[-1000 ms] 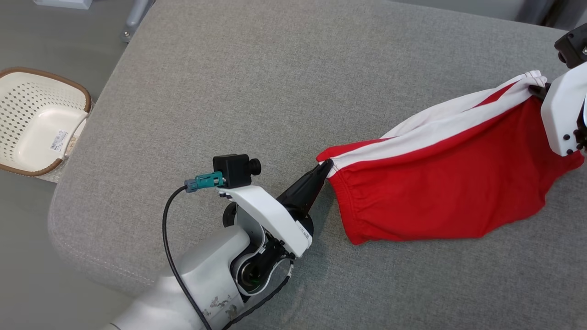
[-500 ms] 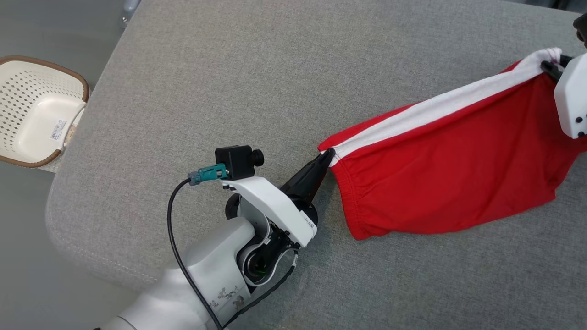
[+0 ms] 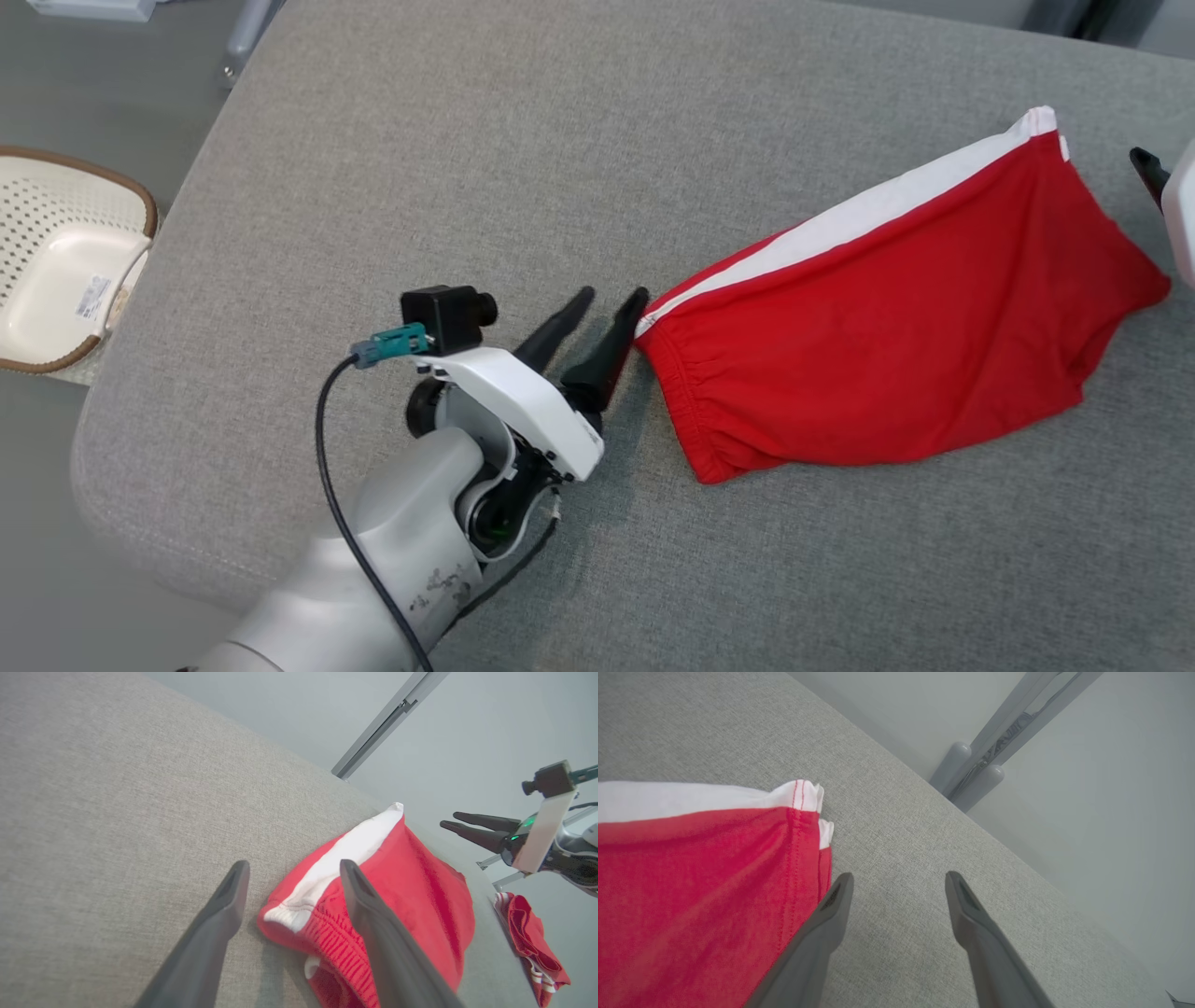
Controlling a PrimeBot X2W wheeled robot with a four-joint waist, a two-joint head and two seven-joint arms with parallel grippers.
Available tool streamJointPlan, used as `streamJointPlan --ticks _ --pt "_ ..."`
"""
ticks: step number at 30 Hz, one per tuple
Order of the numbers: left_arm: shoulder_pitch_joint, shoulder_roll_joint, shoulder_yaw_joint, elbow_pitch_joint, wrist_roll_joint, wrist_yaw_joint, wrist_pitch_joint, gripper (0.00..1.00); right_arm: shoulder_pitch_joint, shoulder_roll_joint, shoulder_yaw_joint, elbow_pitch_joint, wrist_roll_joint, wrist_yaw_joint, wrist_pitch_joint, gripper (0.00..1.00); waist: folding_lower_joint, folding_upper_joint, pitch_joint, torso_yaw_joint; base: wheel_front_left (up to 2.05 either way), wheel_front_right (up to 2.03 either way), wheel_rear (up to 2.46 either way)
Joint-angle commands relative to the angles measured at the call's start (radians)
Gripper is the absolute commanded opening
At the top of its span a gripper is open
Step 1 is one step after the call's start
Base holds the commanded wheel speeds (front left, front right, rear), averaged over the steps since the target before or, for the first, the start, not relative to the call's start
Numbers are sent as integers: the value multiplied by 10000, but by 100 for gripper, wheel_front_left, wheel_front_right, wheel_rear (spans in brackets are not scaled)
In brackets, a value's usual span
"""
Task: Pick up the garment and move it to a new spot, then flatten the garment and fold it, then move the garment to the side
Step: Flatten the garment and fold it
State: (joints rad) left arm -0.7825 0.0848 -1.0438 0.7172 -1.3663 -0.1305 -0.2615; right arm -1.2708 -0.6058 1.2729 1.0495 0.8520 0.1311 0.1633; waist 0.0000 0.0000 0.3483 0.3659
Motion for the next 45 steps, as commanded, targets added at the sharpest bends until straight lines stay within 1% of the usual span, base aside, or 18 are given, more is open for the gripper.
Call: streamJointPlan --ticks 1,4,8,12,16,17,20,21,22,23,26,28,31,34,37,38,41,45 --pt "19 68 346 267 501 1 -40 100 222 82 -47 243 -21 -8 -222 100 0 0 -267 -144 0 0 0" --pt "130 44 1225 495 1536 1 -41 100 359 199 -256 667 69 -8 -805 100 0 0 -572 -300 0 0 0" --pt "534 15 2780 297 3375 6 -39 100 662 431 -630 1197 160 -8 -1968 100 0 0 -1000 -522 0 0 0" --pt "1373 -37 4566 -742 5676 330 -41 100 972 647 -1166 1696 305 -8 -3584 100 0 0 -1501 -746 0 0 0" --pt "2546 -154 6192 -2129 7672 597 -42 100 1483 870 -1889 1933 570 -8 -4253 100 0 0 -2018 -1040 0 0 0" --pt "2826 -187 6572 -2429 8044 612 -40 100 1525 849 -2110 1898 525 -8 -4288 100 0 0 -2119 -1120 0 0 0" --pt "3547 -259 7510 -3275 9047 588 -40 100 1778 563 -3333 1000 -59 -6 -4295 100 0 0 -2336 -1361 0 0 0" --pt "3547 -259 7510 -3275 9047 588 -40 100 1778 563 -3333 1000 -59 -6 -4295 100 0 0 -2336 -1361 0 0 0" --pt "4035 -291 7985 -3673 9534 526 -40 100 2507 488 -4354 260 -686 -6 -4285 100 0 0 -2491 -1515 0 0 0" --pt "4035 -291 7985 -3673 9534 526 -40 100 2507 488 -4354 260 -686 -6 -4285 100 0 0 -2491 -1515 0 0 0" --pt "4648 -317 8495 -4240 10012 456 -40 100 3619 532 -6425 -1066 -1783 -6 -4289 100 0 0 -2706 -1777 0 0 0" --pt "5068 -318 8654 -4531 10127 481 -40 100 4707 805 -7777 -1953 -2596 -6 -4289 100 0 0 -2833 -1923 0 0 0" --pt "5665 -312 8758 -4781 10188 550 -41 100 6324 1450 -9538 -3348 -3870 -6 -4293 100 0 0 -3034 -2095 0 0 0" --pt "6161 -313 8678 -4786 10471 589 -42 100 7812 2261 -10856 -4460 -4784 -6 -4292 100 0 0 -3234 -2207 0 0 0" --pt "6610 -318 8520 -4729 10636 617 -41 100 9023 3063 -11963 -5194 -4872 -6 -4291 100 0 0 -3451 -2239 0 0 0" --pt "6733 -320 8460 -4719 10700 634 -41 100 9371 3279 -12129 -5345 -4841 -6 -4292 100 0 0 -3502 -2243 0 0 0" --pt "6971 -321 8182 -4693 10926 656 -41 100 10058 3615 -12253 -5538 -4876 -5 -4293 100 0 0 -3574 -2244 0 0 0" --pt "7085 -312 7951 -4728 11021 690 -41 100 10393 3816 -12366 -5500 -4735 -5 -4293 100 0 0 -3582 -2189 0 0 0"
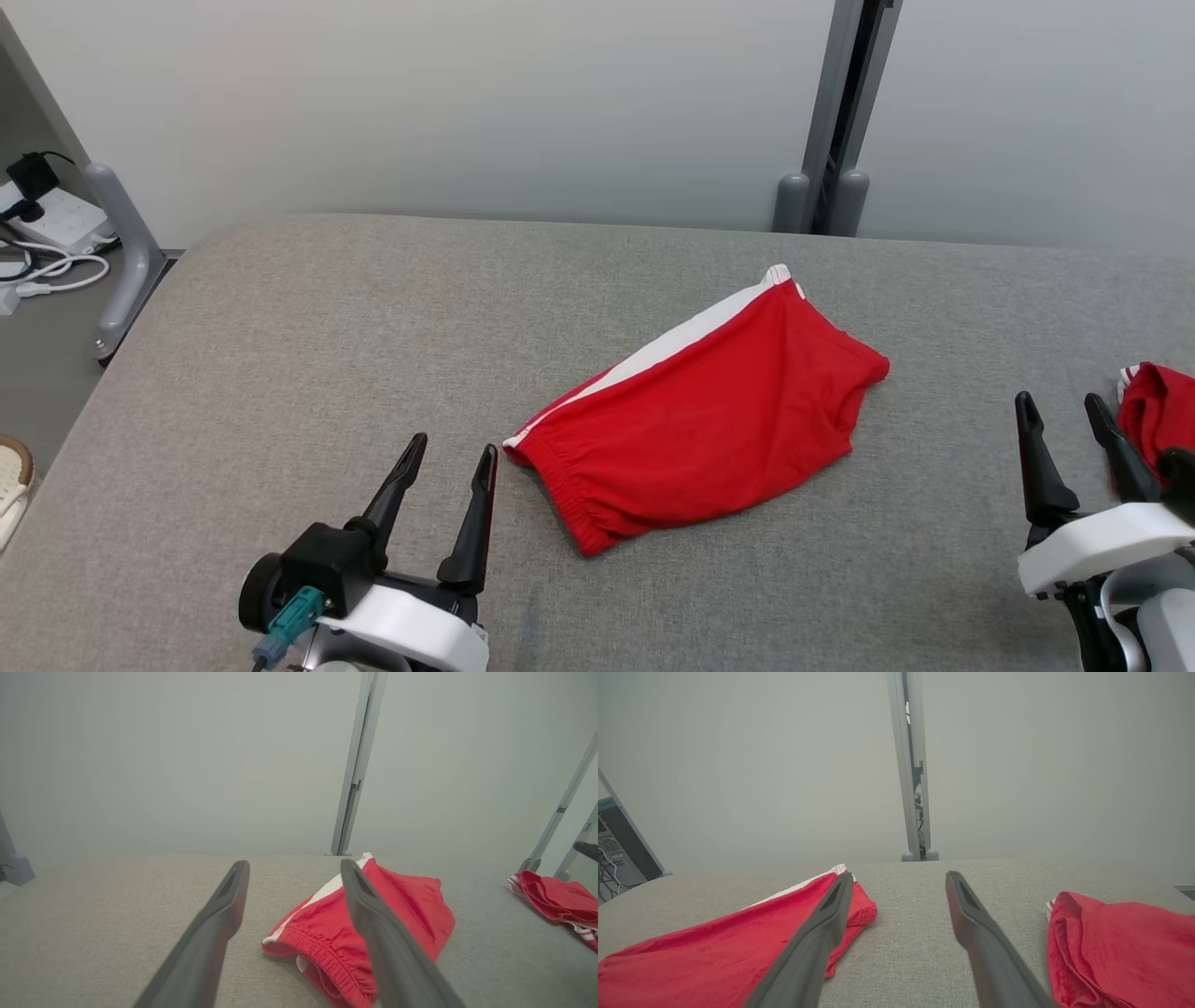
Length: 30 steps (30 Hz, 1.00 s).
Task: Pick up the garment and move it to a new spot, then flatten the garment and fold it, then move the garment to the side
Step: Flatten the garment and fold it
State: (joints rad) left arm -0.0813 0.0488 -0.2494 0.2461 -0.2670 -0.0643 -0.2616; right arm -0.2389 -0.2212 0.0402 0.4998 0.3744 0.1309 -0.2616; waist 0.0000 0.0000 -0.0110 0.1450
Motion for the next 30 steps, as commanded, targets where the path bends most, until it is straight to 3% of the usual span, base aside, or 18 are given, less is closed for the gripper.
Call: streamJointPlan --ticks 1,8,11,20,30 --pt "78 45 -23 10 -119 46 -39 100 94 -1 -30 51 67 -3 -44 100 0 0 29 59 0 0 0" --pt "-106 46 -283 -19 -288 130 -39 100 -300 72 425 906 897 -3 -19 100 0 0 357 497 0 0 0" --pt "-104 45 -441 85 -237 57 -39 100 -667 19 785 1557 1635 -3 561 100 0 0 552 762 0 0 0" --pt "-236 43 -720 411 -229 26 -39 100 -1798 -32 655 2787 4742 -3 2200 100 0 0 931 1768 0 0 0" --pt "-320 46 -1068 716 -251 138 -41 100 -2661 -332 141 4439 6289 -1 3236 100 0 0 1139 2690 0 0 0"
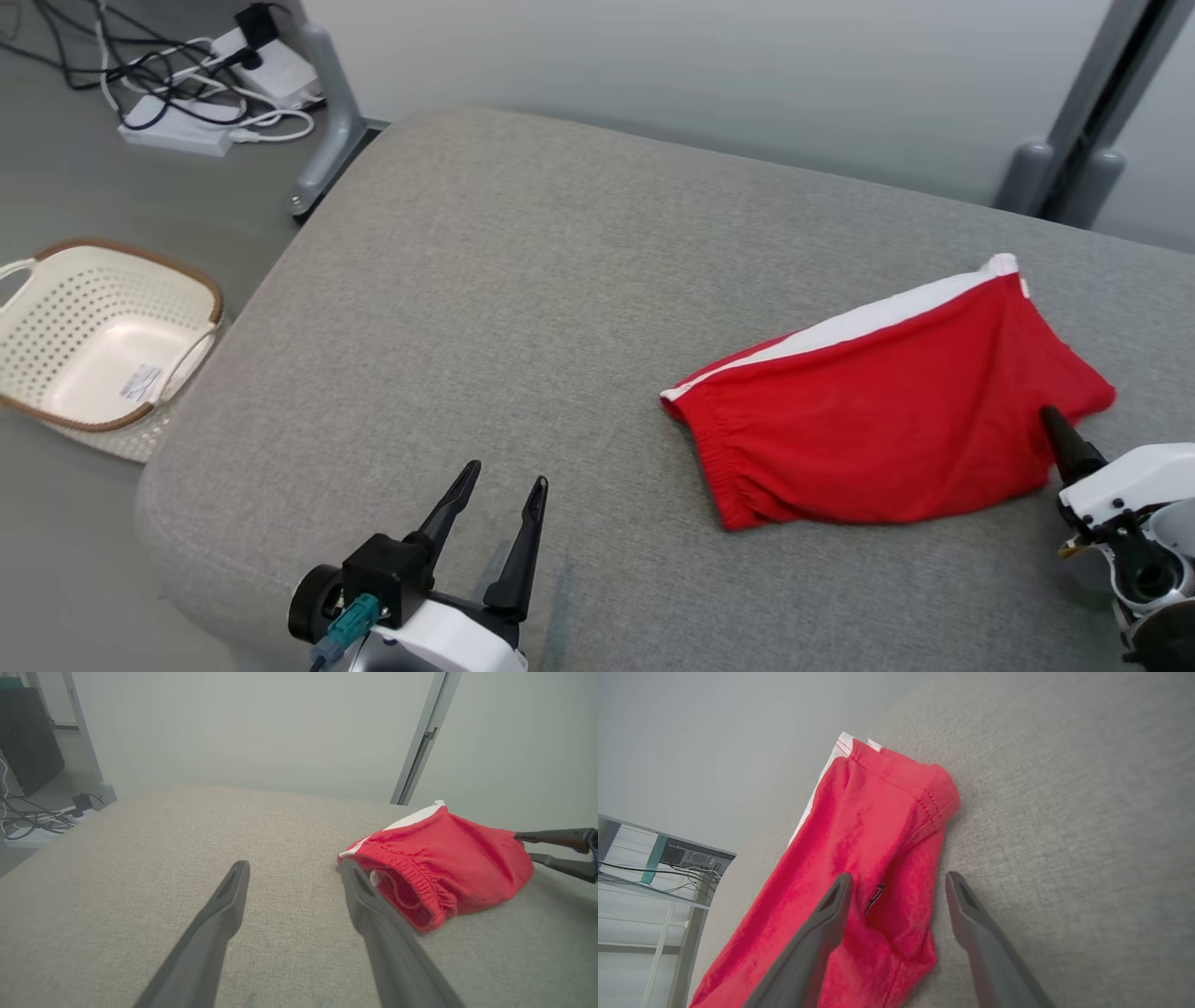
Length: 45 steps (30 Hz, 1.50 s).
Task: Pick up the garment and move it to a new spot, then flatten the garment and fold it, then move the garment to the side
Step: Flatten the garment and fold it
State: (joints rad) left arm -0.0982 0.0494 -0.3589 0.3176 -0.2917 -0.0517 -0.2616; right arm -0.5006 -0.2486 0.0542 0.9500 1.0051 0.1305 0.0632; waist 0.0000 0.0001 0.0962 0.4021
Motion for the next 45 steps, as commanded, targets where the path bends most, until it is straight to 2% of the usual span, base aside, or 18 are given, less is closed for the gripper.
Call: streamJointPlan --ticks 1,8,13,14,15,16,27,37,45 --pt "-180 34 -5 0 18 19 -41 100 -131 -106 -35 91 81 3 56 100 0 -1 105 209 0 0 0" --pt "-308 35 -168 -112 -148 112 -39 100 -927 -417 -56 1333 175 1 262 100 0 -1 449 613 0 0 0" --pt "-441 38 -244 -157 -293 161 -39 100 -1369 -460 197 1783 27 1 373 100 0 -1 652 692 0 0 0" --pt "-476 38 -255 -157 -309 168 -39 100 -1429 -473 255 1826 3 1 342 91 0 -1 678 697 0 0 0" --pt "-524 37 -266 -161 -348 174 -39 100 -1481 -478 314 1842 -26 0 300 32 0 -1 697 699 0 0 0" --pt "-563 37 -274 -162 -373 173 -41 100 -1513 -505 376 1855 -68 0 212 0 0 -1 709 696 0 0 0" --pt "-444 38 -211 -32 -359 168 -39 100 -1219 -443 566 1770 151 1 -820 0 0 -1 477 291 0 0 0" --pt "-310 40 -180 30 -311 136 -41 100 -475 -263 334 1846 640 1 -1877 0 0 -1 62 -246 0 0 0" --pt "-43 36 -87 38 -322 203 -39 100 316 337 -259 2017 1383 0 -2629 0 0 -1 -343 -847 0 0 0"
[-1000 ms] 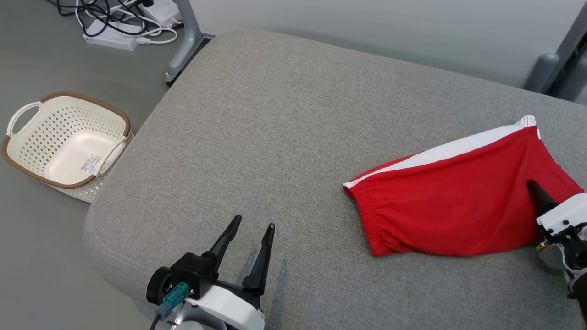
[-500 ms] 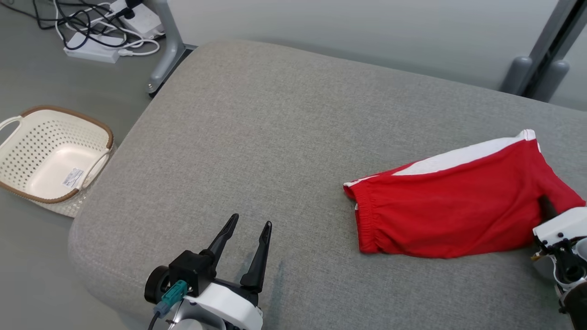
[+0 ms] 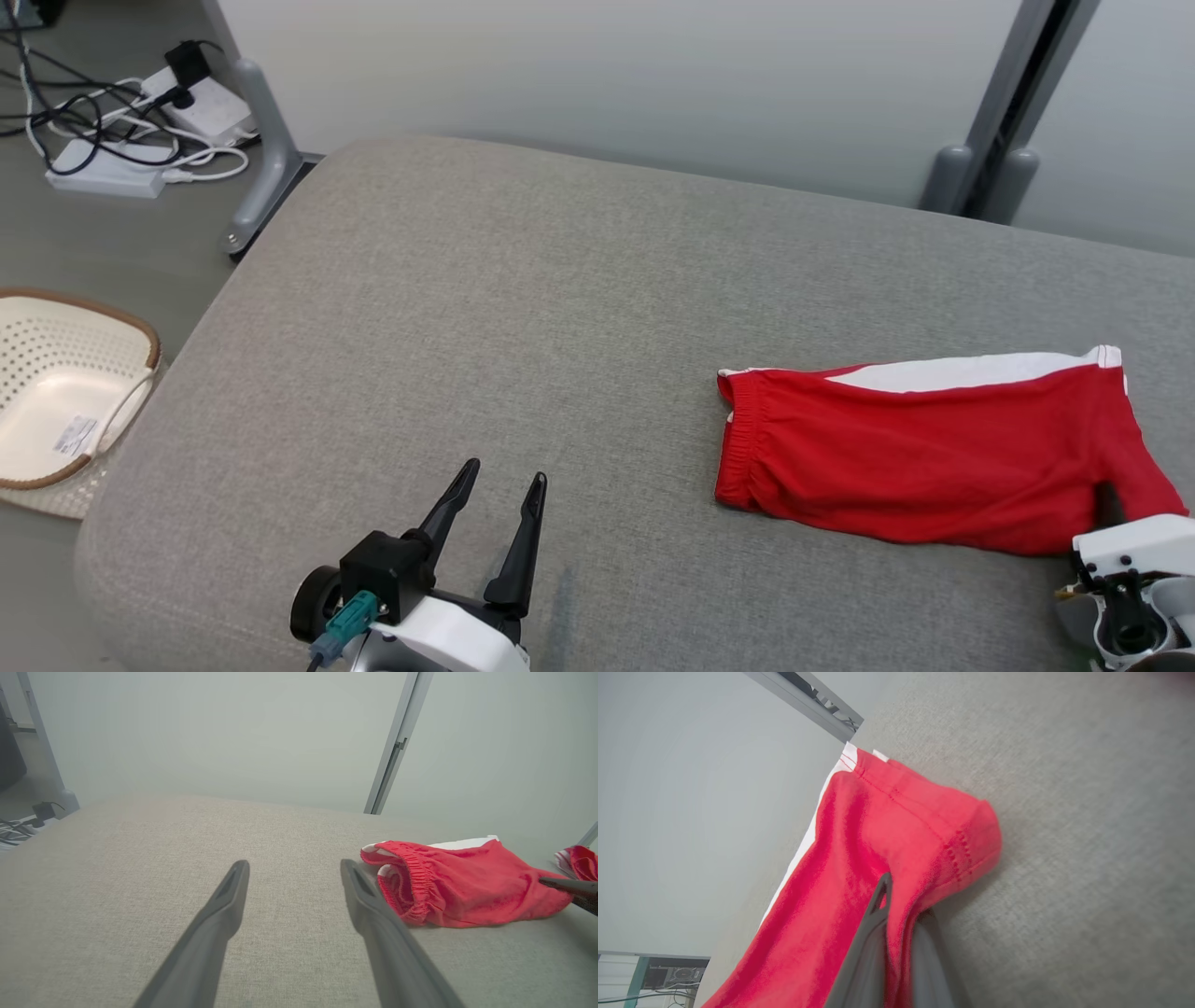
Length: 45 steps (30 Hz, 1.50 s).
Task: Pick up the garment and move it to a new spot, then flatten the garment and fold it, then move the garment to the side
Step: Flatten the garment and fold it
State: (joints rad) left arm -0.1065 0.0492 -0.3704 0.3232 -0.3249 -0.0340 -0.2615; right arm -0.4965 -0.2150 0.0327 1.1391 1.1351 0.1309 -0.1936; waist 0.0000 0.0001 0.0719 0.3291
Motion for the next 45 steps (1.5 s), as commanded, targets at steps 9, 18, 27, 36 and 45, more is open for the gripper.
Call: streamJointPlan --ticks 9,18,27,36,45 --pt "136 40 -142 -79 -140 77 -43 100 680 492 -400 621 313 -6 -324 0 0 -1 -231 -419 0 0 0" --pt "161 41 -176 -73 -155 39 -43 100 382 653 -3 490 -395 -4 -623 0 0 -1 -389 -468 0 0 0" --pt "379 41 -64 64 50 4 -41 100 460 815 396 -1131 -1805 5 -734 0 0 -1 -789 -288 0 0 0" --pt "581 43 -85 238 162 -20 -43 100 1043 1373 804 -2632 -3715 5 -731 0 0 -1 -1170 36 0 0 0" --pt "747 43 -54 249 174 -10 -41 100 1504 1605 2467 -3177 -4936 5 -706 0 0 -1 -1335 324 0 0 0"
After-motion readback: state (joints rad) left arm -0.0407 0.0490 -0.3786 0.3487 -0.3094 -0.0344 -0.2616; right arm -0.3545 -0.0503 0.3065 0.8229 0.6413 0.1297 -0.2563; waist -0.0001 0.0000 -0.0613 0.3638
